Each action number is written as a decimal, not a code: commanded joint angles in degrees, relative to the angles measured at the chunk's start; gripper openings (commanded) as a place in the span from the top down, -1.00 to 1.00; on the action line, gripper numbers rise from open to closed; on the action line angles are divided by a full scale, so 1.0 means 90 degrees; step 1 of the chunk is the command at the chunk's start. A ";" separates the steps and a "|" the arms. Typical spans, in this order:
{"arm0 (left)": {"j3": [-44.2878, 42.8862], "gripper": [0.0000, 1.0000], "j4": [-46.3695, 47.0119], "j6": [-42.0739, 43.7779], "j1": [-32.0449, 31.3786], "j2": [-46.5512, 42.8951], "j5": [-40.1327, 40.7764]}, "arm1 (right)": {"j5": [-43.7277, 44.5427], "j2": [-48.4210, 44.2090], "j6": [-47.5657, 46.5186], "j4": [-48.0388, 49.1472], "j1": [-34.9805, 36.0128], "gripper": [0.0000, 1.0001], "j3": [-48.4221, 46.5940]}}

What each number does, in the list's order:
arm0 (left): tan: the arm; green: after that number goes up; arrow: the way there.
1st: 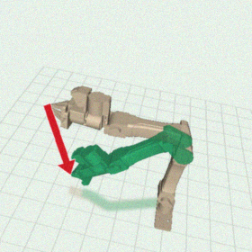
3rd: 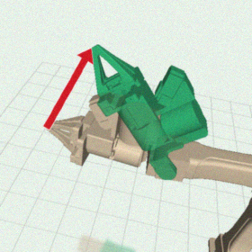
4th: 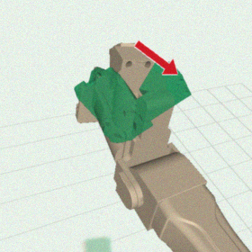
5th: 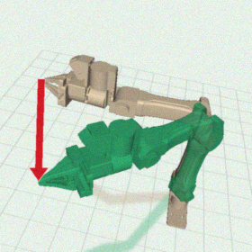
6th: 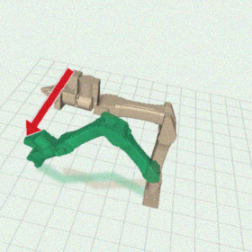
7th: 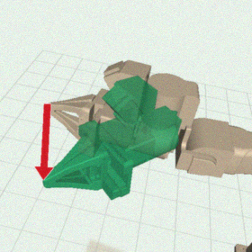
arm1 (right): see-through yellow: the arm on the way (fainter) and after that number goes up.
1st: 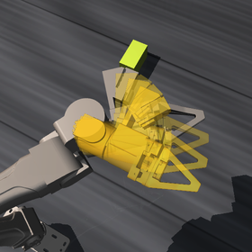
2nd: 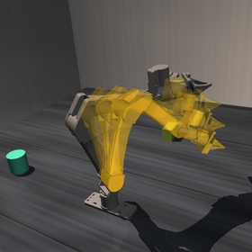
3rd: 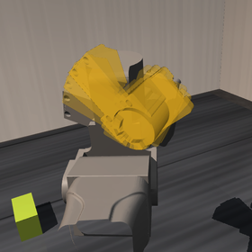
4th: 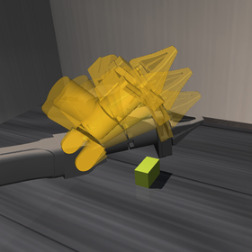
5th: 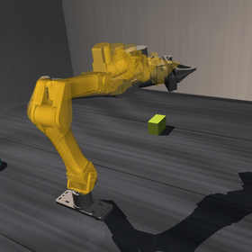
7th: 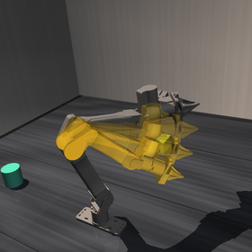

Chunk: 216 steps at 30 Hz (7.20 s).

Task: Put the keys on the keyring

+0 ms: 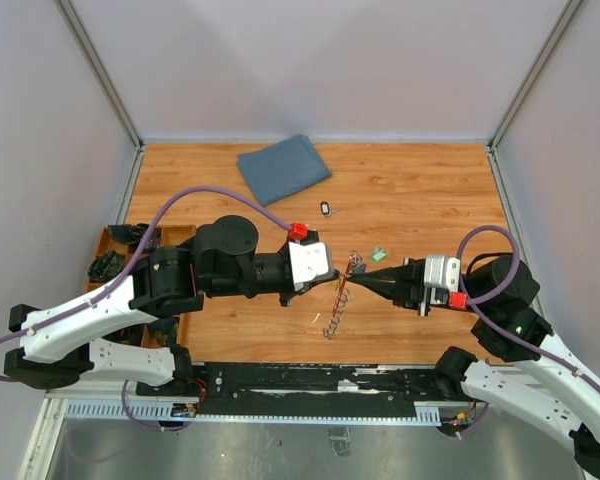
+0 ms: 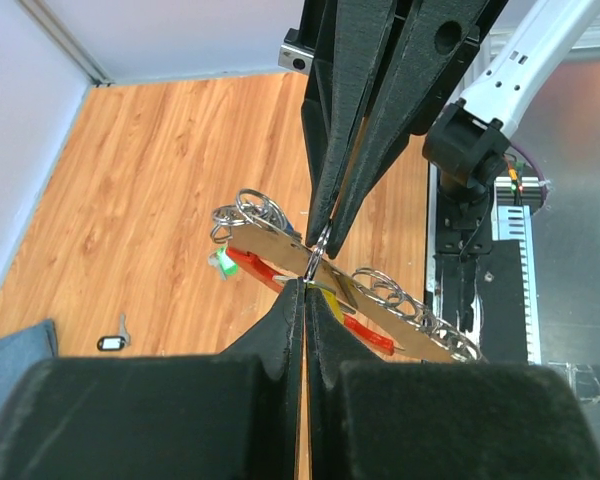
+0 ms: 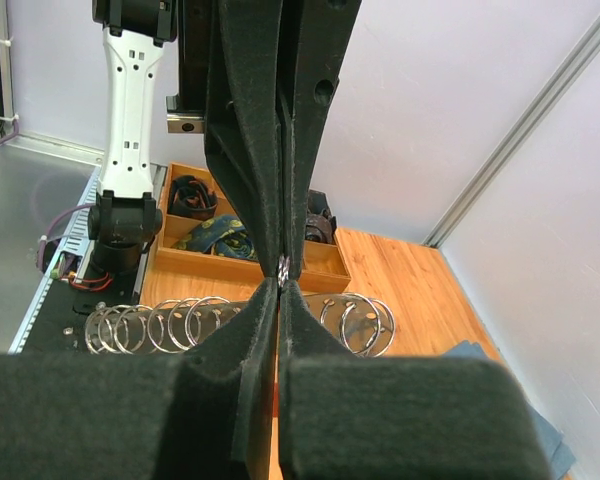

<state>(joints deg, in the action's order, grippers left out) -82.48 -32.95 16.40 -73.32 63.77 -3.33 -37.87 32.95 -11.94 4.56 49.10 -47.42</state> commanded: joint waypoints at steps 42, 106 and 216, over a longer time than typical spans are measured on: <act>0.0410 0.35 0.0925 -0.0244 -0.0058 -0.0523 0.0234 | 0.0465 -0.0094 0.0001 0.0425 0.0048 0.99 -0.0238; 0.3093 -0.03 0.1776 -0.3440 0.3850 -0.1033 0.1244 | 0.3600 0.2405 0.3761 -0.3068 -0.1594 0.05 0.0823; 0.4103 -0.99 -0.0258 -0.5062 0.4610 -0.3597 0.2669 | 0.7671 -0.0985 0.2295 -0.5463 -0.1015 -0.97 -0.0299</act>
